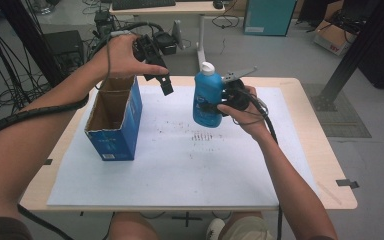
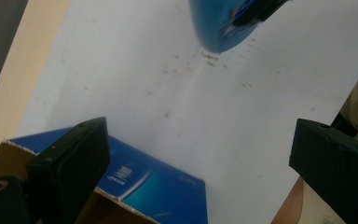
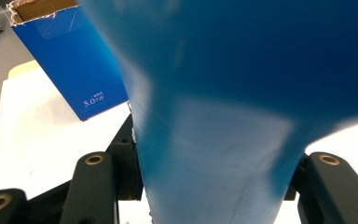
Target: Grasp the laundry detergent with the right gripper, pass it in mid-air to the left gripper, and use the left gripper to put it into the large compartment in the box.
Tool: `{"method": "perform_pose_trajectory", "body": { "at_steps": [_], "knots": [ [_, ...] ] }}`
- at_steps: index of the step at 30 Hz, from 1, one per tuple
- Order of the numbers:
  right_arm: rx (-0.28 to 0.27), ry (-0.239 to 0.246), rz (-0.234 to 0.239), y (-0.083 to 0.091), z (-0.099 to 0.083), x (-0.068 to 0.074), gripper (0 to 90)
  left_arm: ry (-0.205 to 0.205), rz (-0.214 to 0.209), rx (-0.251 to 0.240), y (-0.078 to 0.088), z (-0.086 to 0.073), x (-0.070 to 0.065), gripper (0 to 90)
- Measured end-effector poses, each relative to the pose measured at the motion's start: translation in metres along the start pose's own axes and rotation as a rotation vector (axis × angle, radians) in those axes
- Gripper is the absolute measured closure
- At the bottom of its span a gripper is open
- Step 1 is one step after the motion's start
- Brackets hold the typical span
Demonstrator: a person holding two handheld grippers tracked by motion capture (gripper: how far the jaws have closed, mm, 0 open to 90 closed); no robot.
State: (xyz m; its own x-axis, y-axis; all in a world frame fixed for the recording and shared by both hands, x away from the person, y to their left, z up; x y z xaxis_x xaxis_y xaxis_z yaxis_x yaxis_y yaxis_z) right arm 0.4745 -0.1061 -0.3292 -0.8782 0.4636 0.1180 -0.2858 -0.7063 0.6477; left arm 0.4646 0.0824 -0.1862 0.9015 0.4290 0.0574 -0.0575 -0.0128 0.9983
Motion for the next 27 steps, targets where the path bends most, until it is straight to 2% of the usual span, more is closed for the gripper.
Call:
{"method": "perform_pose_trajectory", "body": {
  "at_steps": [3, 10, 11, 12, 13, 14, 15, 19, 20, 24, 27],
  "knots": [
    [0.002, 0.01, 0.016, -0.008, 0.004, 0.002, 43.7, -0.019, 0.004, -0.016, 0.002, 0.001, -0.002, 5.6],
    [0.021, 0.07, 0.075, -0.037, 0.017, 0.019, 43.6, -0.039, 0.029, 0.011, 0.007, 0.0, -0.001, 5.6],
    [0.021, 0.07, 0.075, -0.037, 0.017, 0.019, 43.6, -0.043, 0.025, 0.014, 0.008, -0.001, -0.002, 5.6],
    [0.018, 0.092, 0.09, -0.043, 0.019, 0.023, 43.6, -0.047, 0.021, 0.013, 0.009, -0.001, -0.003, 5.6],
    [0.014, 0.099, 0.095, -0.045, 0.02, 0.026, 43.6, -0.064, 0.014, 0.011, 0.009, -0.001, -0.006, 5.5],
    [0.014, 0.099, 0.095, -0.045, 0.02, 0.026, 43.6, -0.064, 0.014, 0.011, 0.009, -0.001, -0.006, 5.5],
    [0.011, 0.114, 0.108, -0.049, 0.021, 0.031, 43.5, -0.083, 0.007, 0.019, 0.01, -0.001, -0.01, 5.5],
    [0.01, 0.136, 0.132, -0.052, 0.022, 0.039, 43.5, -0.09, 0.005, 0.022, 0.009, -0.001, -0.014, 5.5],
    [0.017, 0.156, 0.14, -0.053, 0.022, 0.043, 43.5, -0.096, -0.003, 0.028, 0.009, -0.001, -0.015, 5.5],
    [0.015, 0.181, 0.16, -0.053, 0.021, 0.052, 43.5, -0.109, 0.004, 0.04, 0.006, 0.0, -0.021, 5.5],
    [0.008, 0.205, 0.178, -0.052, 0.02, 0.059, 43.5, -0.12, -0.008, 0.04, 0.005, 0.0, -0.025, 5.5]
  ]
}}
Point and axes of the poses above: each handheld gripper's, and its own axes: y roughly backward along the jaws, z roughly out of its top, x roughly to its left, the point moved 4 cm from there along -y, roughly forward along the jaws, and after that the axes turned 10 degrees about x, right-handed, at the moved point
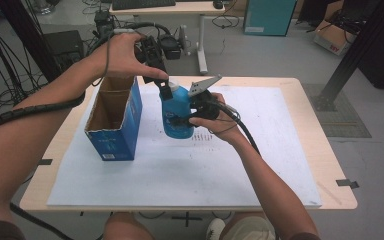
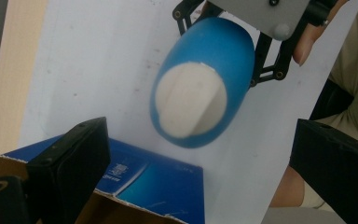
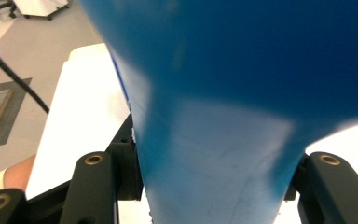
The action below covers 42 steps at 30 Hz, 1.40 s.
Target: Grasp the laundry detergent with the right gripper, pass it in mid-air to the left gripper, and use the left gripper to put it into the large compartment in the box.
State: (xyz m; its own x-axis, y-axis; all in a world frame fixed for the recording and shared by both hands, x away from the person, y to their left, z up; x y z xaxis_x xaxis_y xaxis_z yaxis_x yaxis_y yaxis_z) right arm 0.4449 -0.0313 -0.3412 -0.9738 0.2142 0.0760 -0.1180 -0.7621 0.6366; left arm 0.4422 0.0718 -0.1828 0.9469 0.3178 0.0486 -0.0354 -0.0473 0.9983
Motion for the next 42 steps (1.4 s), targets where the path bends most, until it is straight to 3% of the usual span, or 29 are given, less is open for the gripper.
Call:
{"method": "perform_pose_trajectory", "body": {
  "at_steps": [4, 5, 15, 30, 42],
  "knots": [
    [-0.004, 0.021, 0.015, -0.001, 0.0, 0.007, 43.5, -0.02, -0.011, 0.014, -0.004, 0.001, -0.006, 5.5],
    [-0.003, 0.02, 0.019, -0.001, 0.0, 0.01, 43.5, -0.044, -0.002, 0.035, -0.004, 0.0, -0.005, 5.5],
    [-0.035, 0.051, 0.055, -0.002, 0.004, 0.024, 43.4, -0.061, -0.015, 0.06, -0.013, 0.0, -0.014, 5.5],
    [-0.066, 0.064, 0.05, 0.003, 0.011, 0.025, 43.3, -0.094, -0.038, 0.088, -0.023, 0.006, -0.011, 5.5],
    [-0.082, 0.08, 0.062, -0.001, 0.02, 0.024, 43.3, -0.095, -0.053, 0.1, -0.028, 0.002, -0.011, 5.5]
  ]
}}
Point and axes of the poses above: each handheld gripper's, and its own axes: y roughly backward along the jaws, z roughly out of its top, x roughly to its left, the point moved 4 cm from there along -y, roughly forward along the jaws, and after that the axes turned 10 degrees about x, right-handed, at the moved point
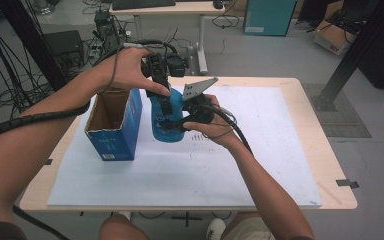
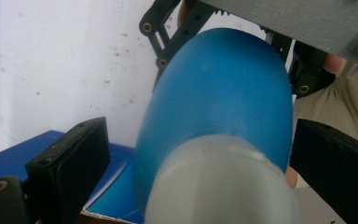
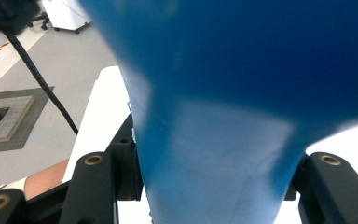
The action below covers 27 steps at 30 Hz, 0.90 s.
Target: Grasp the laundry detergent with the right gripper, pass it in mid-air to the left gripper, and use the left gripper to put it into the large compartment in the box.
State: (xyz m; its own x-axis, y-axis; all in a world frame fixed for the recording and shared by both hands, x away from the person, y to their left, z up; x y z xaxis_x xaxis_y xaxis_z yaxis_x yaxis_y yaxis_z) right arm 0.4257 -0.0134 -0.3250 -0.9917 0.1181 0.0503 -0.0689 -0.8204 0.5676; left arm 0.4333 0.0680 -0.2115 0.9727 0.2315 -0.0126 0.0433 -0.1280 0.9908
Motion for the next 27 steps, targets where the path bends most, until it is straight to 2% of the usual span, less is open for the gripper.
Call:
{"method": "perform_pose_trajectory", "body": {
  "at_steps": [9, 27],
  "knots": [
    [0.007, 0.02, -0.002, -0.0013, 0.0025, -0.0009, 43.3, -0.001, -0.002, 0.011, -0.0009, -0.0029, -0.0006, 5.4],
    [0.007, 0.018, -0.001, -0.0008, 0.0036, 0.0002, 43.2, -0.003, -0.006, 0.01, -0.0037, -0.0044, -0.0026, 5.5]
  ]
}}
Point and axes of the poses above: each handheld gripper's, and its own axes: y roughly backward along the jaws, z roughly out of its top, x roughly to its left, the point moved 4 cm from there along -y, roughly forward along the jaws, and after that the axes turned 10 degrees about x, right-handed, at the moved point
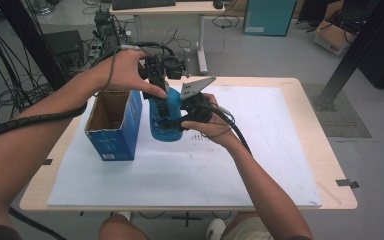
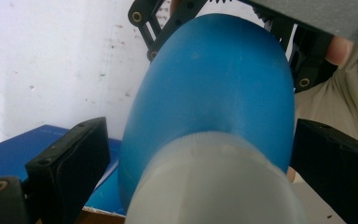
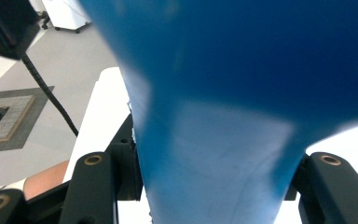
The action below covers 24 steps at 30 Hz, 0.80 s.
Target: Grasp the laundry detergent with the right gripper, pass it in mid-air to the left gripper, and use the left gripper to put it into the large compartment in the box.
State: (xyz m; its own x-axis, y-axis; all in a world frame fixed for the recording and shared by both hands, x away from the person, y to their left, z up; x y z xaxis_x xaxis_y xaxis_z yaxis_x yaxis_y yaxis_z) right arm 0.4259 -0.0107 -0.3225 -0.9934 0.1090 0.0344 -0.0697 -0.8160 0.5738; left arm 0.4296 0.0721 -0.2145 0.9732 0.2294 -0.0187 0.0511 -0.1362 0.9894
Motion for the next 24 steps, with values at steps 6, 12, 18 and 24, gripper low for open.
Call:
{"method": "perform_pose_trajectory", "body": {
  "at_steps": [6, 12, 18, 24],
  "knots": [
    [0.0, 0.001, -0.002, 0.0011, 0.0003, 0.0005, 43.2, -0.007, 0.0, 0.002, 0.0023, 0.0003, -0.0003, 5.5],
    [-0.005, -0.023, -0.003, 0.0018, 0.0003, 0.0008, 43.2, -0.001, 0.006, -0.004, 0.0036, -0.0005, -0.0006, 5.4],
    [-0.004, -0.017, -0.001, 0.0023, 0.0008, 0.0018, 43.1, -0.006, 0.004, 0.002, 0.0026, -0.0005, -0.0013, 5.5],
    [-0.003, -0.016, 0.0, 0.0024, 0.001, 0.0024, 43.1, -0.008, 0.002, -0.001, 0.0039, -0.0014, -0.0015, 5.5]
  ]
}}
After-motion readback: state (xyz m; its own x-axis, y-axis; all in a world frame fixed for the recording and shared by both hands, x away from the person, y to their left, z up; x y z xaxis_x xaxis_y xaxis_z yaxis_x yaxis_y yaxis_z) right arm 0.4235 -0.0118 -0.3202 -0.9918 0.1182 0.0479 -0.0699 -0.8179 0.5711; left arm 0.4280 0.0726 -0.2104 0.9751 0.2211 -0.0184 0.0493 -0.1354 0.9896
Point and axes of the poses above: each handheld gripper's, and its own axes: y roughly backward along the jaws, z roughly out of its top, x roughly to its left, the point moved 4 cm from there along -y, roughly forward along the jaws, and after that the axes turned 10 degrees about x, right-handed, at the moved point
